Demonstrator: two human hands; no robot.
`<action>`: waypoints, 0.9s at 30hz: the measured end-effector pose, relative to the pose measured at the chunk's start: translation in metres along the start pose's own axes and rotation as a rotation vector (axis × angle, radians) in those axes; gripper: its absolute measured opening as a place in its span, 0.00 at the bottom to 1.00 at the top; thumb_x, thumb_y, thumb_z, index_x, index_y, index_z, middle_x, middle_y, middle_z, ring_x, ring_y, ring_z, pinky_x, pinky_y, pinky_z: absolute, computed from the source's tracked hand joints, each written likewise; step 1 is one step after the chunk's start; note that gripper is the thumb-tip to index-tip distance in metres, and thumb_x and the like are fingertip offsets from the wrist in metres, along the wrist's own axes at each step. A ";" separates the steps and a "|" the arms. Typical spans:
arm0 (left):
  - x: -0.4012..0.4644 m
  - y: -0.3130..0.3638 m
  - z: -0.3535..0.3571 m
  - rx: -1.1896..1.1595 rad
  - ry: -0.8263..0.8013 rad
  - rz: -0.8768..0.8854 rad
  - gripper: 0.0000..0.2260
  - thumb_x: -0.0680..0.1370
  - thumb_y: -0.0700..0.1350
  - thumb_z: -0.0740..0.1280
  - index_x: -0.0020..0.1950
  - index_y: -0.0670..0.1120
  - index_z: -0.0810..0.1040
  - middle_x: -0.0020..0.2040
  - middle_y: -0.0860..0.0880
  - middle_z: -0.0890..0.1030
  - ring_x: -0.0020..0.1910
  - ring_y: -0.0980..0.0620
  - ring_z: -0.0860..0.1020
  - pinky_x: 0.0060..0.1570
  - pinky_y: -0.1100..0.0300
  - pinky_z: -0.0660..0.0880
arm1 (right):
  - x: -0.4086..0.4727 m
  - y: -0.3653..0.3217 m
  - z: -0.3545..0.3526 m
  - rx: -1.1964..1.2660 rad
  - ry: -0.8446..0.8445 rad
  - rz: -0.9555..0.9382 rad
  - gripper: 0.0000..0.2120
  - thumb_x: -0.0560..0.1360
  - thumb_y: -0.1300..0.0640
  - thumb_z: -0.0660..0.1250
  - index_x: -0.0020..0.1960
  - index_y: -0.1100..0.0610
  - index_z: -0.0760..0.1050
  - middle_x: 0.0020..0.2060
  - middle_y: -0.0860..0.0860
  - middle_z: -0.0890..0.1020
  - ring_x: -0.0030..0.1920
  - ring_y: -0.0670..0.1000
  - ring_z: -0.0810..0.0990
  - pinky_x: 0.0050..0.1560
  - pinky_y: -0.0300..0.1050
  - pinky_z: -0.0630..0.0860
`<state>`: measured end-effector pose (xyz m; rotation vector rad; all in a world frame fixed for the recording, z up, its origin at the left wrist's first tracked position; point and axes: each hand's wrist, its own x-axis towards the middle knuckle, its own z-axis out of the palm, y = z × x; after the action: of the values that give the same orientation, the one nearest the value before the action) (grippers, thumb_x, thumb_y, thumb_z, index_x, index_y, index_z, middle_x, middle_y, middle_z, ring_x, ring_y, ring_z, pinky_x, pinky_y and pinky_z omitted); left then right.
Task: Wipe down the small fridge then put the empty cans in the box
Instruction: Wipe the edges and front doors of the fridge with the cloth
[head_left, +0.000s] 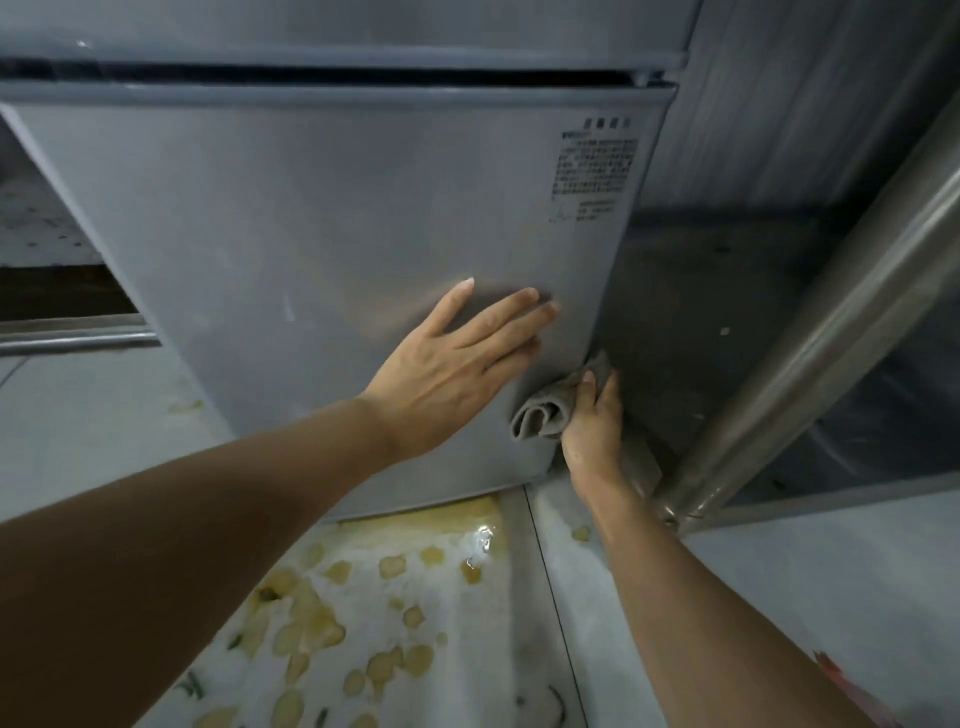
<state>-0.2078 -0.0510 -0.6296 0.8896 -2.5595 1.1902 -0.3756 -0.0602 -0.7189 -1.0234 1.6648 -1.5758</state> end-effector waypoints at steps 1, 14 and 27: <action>-0.002 0.004 0.004 0.002 -0.007 0.010 0.25 0.75 0.38 0.47 0.68 0.44 0.72 0.75 0.45 0.63 0.74 0.45 0.63 0.68 0.43 0.53 | -0.003 0.008 0.000 0.013 -0.016 0.037 0.22 0.82 0.59 0.52 0.74 0.63 0.56 0.72 0.59 0.65 0.70 0.54 0.65 0.63 0.32 0.59; -0.028 0.044 0.037 0.004 -0.214 0.123 0.25 0.74 0.42 0.61 0.72 0.46 0.67 0.78 0.45 0.55 0.77 0.45 0.54 0.71 0.45 0.42 | -0.017 0.068 -0.005 -0.228 -0.160 0.366 0.22 0.83 0.56 0.49 0.76 0.60 0.54 0.72 0.60 0.62 0.71 0.58 0.63 0.66 0.44 0.63; -0.062 0.057 0.014 -0.292 -0.391 0.039 0.26 0.75 0.40 0.63 0.73 0.48 0.65 0.77 0.45 0.56 0.77 0.45 0.53 0.72 0.48 0.51 | -0.043 0.050 -0.009 -0.559 -0.078 0.436 0.15 0.81 0.58 0.56 0.64 0.65 0.66 0.61 0.63 0.74 0.60 0.62 0.75 0.48 0.46 0.70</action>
<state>-0.1904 -0.0054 -0.6997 1.0934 -2.9618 0.6715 -0.3674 -0.0196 -0.7708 -0.8772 2.1512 -0.7970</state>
